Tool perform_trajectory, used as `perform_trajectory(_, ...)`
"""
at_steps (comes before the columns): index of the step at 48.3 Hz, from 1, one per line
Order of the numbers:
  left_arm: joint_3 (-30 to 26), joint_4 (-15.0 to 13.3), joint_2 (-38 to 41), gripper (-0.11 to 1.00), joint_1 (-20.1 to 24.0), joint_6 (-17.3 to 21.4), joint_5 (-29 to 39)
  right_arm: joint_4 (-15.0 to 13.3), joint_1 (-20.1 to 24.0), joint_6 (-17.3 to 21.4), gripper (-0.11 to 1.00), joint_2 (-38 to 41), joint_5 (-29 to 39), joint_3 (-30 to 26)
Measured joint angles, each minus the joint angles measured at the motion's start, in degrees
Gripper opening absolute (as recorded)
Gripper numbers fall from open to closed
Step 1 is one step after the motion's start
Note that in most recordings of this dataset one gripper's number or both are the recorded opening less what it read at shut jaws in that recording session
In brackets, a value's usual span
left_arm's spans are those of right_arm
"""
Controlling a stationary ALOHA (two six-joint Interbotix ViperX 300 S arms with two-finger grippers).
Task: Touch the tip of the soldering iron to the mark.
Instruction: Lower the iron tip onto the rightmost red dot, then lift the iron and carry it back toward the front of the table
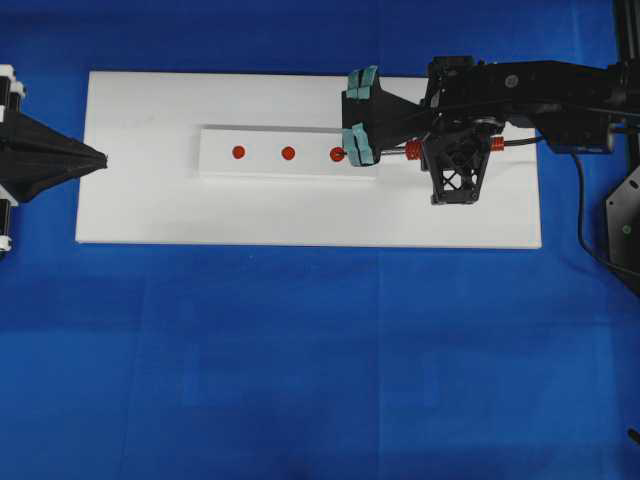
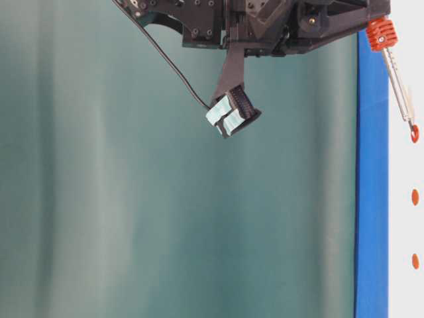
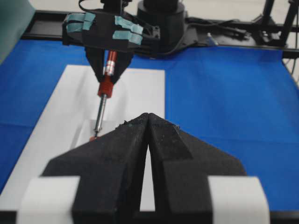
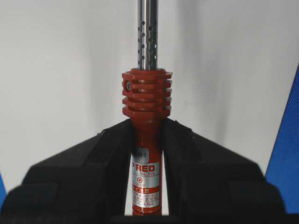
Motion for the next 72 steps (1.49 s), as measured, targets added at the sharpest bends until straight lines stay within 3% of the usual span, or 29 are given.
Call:
perform_trajectory(16, 0.0, 0.0, 0.0, 0.00, -0.1, 0.0, -0.1, 0.0, 0.0, 0.0, 0.06, -0.2, 0.7, -0.4)
perform_trajectory(44, 0.0, 0.0, 0.0, 0.00, 0.0, 0.0, -0.1, -3.0, 0.0, 0.0, 0.06, -11.7, 13.1, -7.6)
perform_trajectory(64, 0.0, -0.1, 0.0, 0.00, 0.0, 0.0, -0.1, -3.2, 0.1, 0.0, 0.06, -12.1, 13.6, -7.7)
perform_trajectory(72, 0.0, 0.0, -0.1, 0.00, -0.1, 0.0, -0.1, -2.5, 1.1, 1.8, 0.06, -12.1, 13.7, -7.7)
